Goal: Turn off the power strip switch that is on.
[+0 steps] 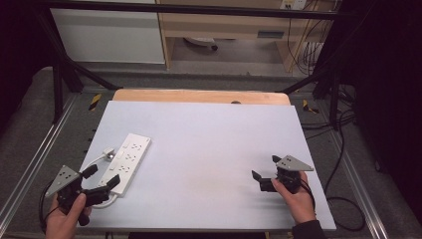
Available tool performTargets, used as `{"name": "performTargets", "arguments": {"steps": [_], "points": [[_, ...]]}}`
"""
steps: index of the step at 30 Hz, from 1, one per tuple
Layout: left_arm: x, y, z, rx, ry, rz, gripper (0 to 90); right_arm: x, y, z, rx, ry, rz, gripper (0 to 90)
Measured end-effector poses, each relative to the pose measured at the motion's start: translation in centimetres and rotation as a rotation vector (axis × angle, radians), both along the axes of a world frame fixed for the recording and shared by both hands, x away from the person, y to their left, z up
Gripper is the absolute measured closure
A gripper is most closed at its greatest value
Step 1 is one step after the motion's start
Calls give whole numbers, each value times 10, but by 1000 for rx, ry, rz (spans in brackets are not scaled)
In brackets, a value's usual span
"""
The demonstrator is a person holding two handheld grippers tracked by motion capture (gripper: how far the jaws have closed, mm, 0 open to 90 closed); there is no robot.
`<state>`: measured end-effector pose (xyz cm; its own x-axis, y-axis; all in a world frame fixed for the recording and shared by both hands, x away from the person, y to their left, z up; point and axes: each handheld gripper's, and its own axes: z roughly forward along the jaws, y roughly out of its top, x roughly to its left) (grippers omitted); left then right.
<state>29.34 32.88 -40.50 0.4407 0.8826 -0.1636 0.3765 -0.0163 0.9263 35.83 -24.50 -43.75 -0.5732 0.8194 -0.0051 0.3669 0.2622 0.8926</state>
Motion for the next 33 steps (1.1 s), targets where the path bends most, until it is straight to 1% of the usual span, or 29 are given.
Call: {"name": "performTargets", "arguments": {"steps": [7, 10, 14, 16, 24, 25, 29, 32, 33], "points": [[1, -4, -1, 6, 14, -11, 63, 0, 0, -1, -8, 8, -1, 46], [2, -5, -2, 20, 21, -22, 64, 0, -1, -1, -7, 8, -4, 46], [2, -6, -2, 17, 23, -24, 65, 0, 0, -1, -9, 10, -3, 45], [2, -6, -2, 25, 28, -28, 64, 0, 0, -1, -10, 8, -3, 45], [4, -7, -1, 16, 50, -28, 63, 0, 0, -1, -12, 9, -7, 44], [6, -7, -1, 9, 57, -23, 63, 0, 0, -1, -11, 10, -9, 43], [11, -9, 3, 19, 62, -16, 65, 0, 1, -1, -12, 10, -3, 43], [16, -10, 9, 20, 63, -12, 65, 0, 2, -1, -15, 9, 5, 43], [18, -10, 12, 26, 61, -11, 65, 0, 3, -1, -15, 10, 6, 43]]}}
